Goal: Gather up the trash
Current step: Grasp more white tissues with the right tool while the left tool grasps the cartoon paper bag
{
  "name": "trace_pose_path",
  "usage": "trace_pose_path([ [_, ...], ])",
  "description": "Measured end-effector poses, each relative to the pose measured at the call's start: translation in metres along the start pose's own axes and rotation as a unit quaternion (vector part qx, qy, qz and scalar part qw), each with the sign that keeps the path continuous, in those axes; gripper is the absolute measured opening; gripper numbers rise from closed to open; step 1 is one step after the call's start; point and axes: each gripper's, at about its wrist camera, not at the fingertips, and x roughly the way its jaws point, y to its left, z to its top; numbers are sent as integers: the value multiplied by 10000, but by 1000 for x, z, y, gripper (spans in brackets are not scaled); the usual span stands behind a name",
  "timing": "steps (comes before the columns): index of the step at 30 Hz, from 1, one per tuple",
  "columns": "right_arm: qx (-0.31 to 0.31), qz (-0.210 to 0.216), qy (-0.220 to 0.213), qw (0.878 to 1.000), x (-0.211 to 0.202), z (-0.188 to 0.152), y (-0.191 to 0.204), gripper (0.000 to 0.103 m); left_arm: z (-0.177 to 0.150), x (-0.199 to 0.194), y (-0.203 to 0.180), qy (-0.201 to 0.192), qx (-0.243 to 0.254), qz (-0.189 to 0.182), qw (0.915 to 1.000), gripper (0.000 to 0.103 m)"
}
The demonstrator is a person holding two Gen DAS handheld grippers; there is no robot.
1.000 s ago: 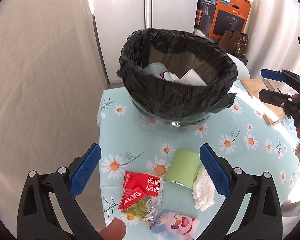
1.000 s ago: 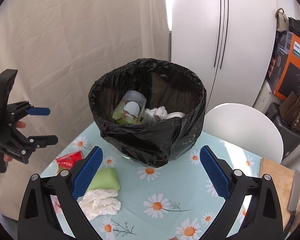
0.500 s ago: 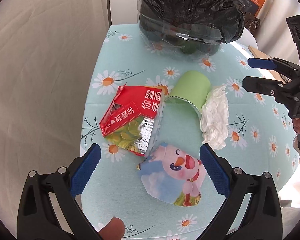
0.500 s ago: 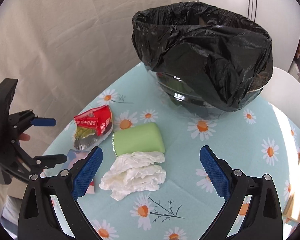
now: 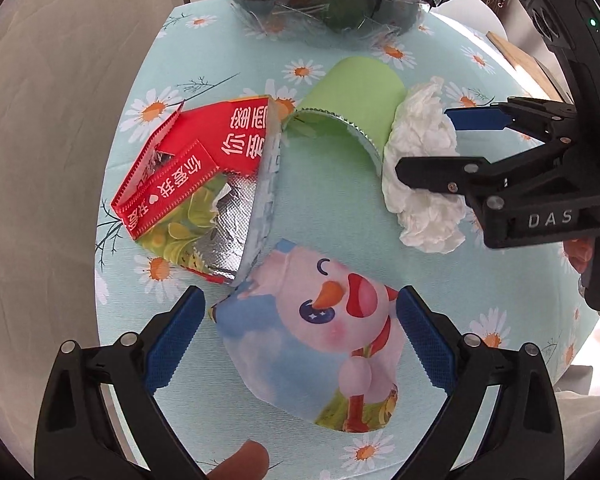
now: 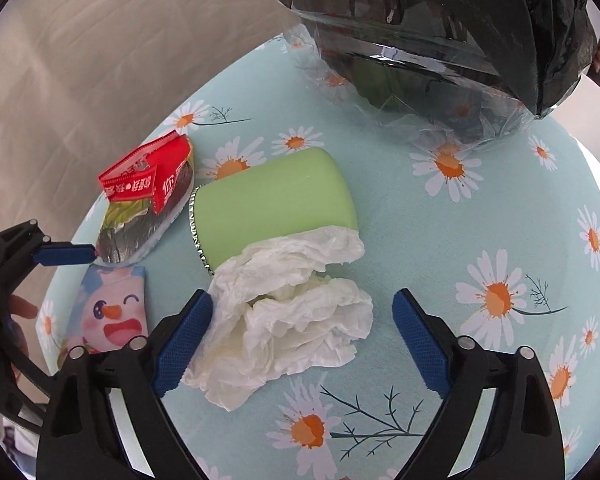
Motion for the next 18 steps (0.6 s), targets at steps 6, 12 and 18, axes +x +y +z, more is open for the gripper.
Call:
trace_pose_path([
  [6, 2, 174, 37, 9998, -2, -5, -4, 34, -5, 8, -5, 96, 153, 47, 9998, 84],
  [12, 33, 289, -12, 9996, -18, -16, -13, 26, -9, 4, -4, 178, -12, 4, 9998, 77],
  [18, 328, 500, -271, 9978, -49, -24, -34, 26, -12, 1, -6, 307, -42, -212, 9993, 67],
])
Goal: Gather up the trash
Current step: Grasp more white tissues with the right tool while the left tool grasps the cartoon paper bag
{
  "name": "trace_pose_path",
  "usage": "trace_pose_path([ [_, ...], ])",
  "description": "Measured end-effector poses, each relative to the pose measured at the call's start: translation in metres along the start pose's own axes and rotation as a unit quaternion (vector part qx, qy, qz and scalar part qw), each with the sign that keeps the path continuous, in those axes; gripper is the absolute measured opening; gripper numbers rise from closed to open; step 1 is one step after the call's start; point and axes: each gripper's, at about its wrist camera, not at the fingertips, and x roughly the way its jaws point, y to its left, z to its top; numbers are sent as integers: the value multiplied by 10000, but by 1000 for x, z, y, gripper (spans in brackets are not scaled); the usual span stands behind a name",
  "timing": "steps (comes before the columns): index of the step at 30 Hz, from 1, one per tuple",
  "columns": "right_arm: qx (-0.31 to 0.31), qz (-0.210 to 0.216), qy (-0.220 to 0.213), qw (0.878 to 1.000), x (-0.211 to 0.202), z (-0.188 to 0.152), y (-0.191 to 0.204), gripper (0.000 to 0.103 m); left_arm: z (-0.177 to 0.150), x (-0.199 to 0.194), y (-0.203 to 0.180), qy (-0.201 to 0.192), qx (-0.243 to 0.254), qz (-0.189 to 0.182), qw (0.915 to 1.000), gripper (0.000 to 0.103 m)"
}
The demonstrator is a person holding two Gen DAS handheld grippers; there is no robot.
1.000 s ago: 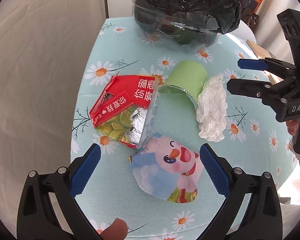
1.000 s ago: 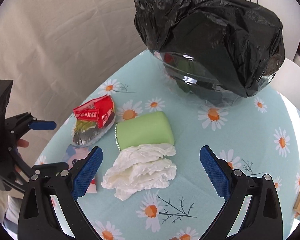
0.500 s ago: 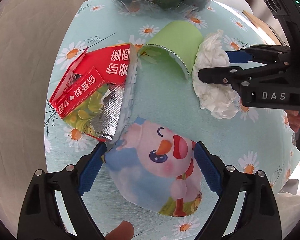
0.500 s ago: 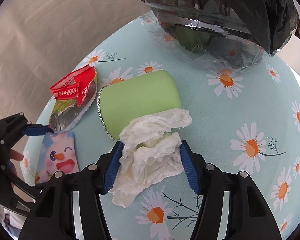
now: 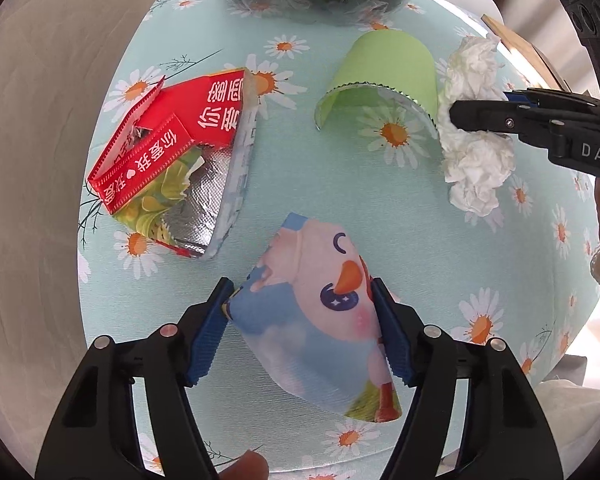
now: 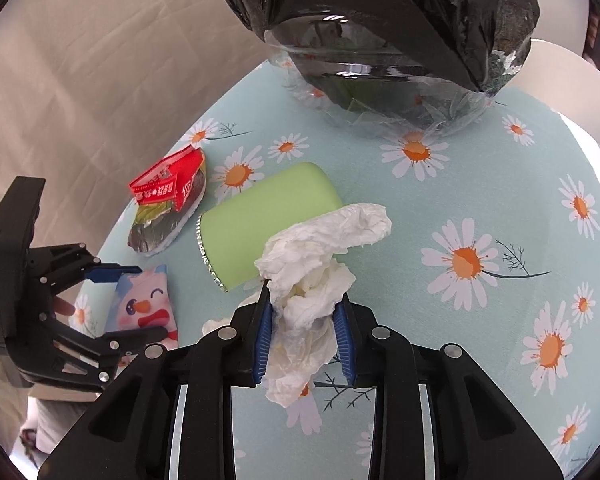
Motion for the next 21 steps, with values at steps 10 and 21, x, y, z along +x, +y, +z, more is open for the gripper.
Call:
trace_pose_path([
  [10, 421, 267, -512, 9974, -48, -2, -34, 26, 4, -16, -23, -73, 324, 78, 9994, 63],
  [21, 735, 235, -989, 9921, -101, -14, -64, 26, 34, -51, -45, -402, 759, -31, 9963, 60],
])
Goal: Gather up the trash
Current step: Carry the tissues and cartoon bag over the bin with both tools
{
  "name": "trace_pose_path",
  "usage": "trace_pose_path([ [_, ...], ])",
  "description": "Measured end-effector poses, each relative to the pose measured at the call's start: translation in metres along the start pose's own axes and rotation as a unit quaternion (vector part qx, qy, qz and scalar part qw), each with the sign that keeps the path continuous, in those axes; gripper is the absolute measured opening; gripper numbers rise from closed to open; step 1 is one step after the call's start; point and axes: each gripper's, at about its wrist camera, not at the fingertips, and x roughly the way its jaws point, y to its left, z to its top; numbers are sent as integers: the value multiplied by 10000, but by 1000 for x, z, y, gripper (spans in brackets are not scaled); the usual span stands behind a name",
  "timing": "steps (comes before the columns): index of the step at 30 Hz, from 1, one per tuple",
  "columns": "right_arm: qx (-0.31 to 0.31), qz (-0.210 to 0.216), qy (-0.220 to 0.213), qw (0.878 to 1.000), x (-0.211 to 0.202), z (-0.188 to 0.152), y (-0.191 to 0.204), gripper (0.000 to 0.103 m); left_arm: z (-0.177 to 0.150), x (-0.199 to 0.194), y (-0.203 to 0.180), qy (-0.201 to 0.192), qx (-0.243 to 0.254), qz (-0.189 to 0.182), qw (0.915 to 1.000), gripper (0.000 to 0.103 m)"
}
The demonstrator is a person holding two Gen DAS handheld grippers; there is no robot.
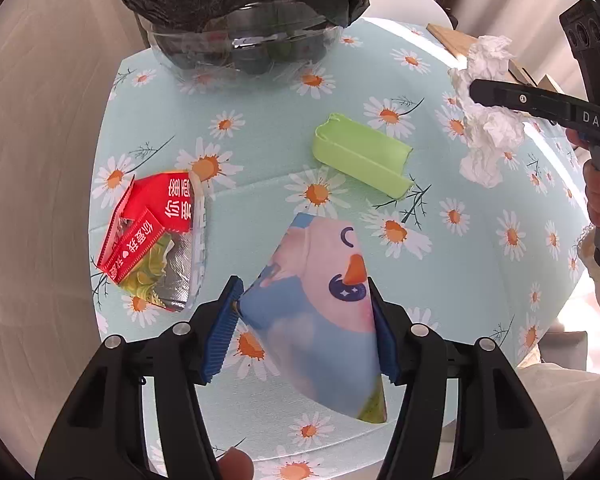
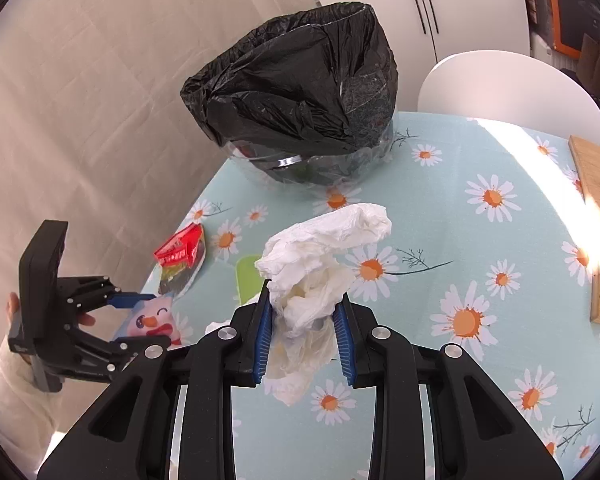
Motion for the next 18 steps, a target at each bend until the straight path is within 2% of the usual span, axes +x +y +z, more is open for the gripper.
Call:
trace_pose_path([
  [7, -6, -132, -481, 9988, -40, 4, -20, 26, 24, -35, -9, -404, 481, 321, 9975, 60],
  [15, 24, -369, -883, 9954, -82, 13, -31, 26, 62, -75, -6, -964, 576, 373, 9930, 60],
  [18, 1, -328, -944, 9950, -88, 16, -30, 27, 76, -81, -3, -1076, 586, 429, 9915, 60],
])
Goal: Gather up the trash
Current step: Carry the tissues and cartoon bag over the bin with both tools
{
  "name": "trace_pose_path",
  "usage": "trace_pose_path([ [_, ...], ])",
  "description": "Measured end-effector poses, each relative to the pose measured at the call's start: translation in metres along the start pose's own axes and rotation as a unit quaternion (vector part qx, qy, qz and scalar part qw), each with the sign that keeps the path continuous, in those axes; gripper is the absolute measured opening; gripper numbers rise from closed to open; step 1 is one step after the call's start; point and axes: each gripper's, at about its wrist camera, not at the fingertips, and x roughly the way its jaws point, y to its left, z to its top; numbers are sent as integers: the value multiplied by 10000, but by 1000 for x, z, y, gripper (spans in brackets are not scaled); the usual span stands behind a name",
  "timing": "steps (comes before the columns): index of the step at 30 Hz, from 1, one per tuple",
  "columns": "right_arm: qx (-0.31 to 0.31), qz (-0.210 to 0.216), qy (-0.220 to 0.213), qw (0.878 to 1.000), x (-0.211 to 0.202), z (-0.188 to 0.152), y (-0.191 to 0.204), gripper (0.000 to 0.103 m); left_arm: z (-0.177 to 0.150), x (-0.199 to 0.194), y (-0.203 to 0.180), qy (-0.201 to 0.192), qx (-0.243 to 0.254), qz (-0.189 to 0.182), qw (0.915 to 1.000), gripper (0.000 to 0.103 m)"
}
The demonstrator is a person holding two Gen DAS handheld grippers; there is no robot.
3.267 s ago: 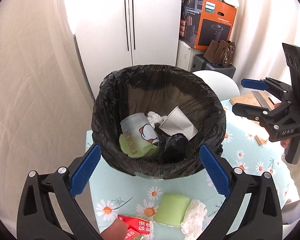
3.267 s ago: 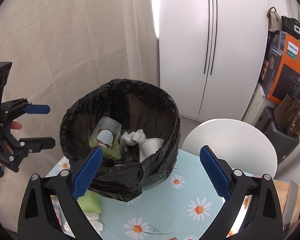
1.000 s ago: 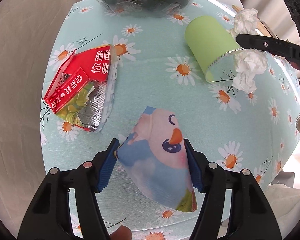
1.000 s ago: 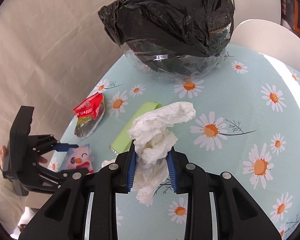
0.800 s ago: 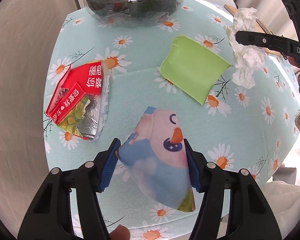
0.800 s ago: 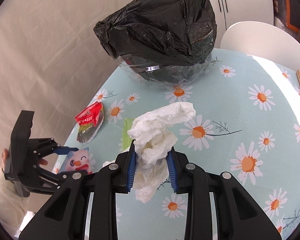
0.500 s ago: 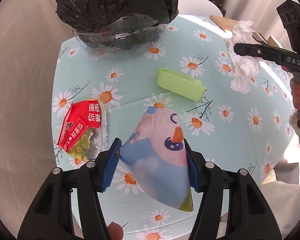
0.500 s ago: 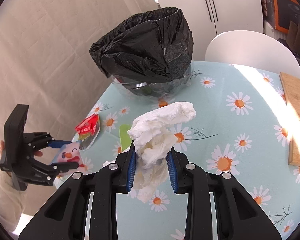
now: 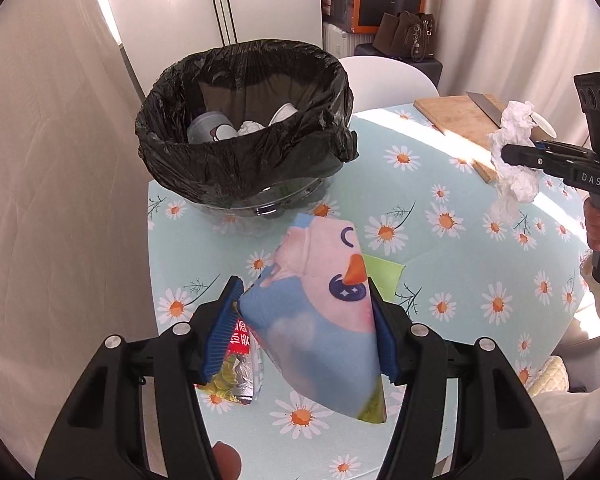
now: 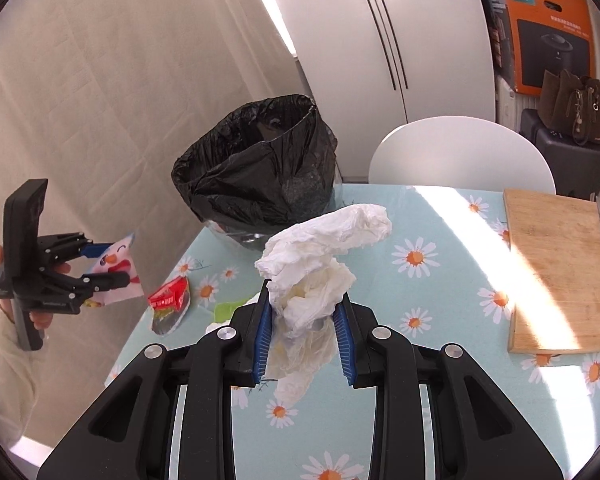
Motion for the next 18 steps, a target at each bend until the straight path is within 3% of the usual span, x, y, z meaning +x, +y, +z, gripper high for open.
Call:
trace_pose_path([
  [6, -325, -52, -136, 9994, -3, 18, 9, 27, 25, -3, 5, -309, -6, -39, 9995, 60],
  [18, -477, 176, -451, 9977, 21, 94, 43, 27, 82, -4, 27, -947, -75, -434, 9945, 60],
])
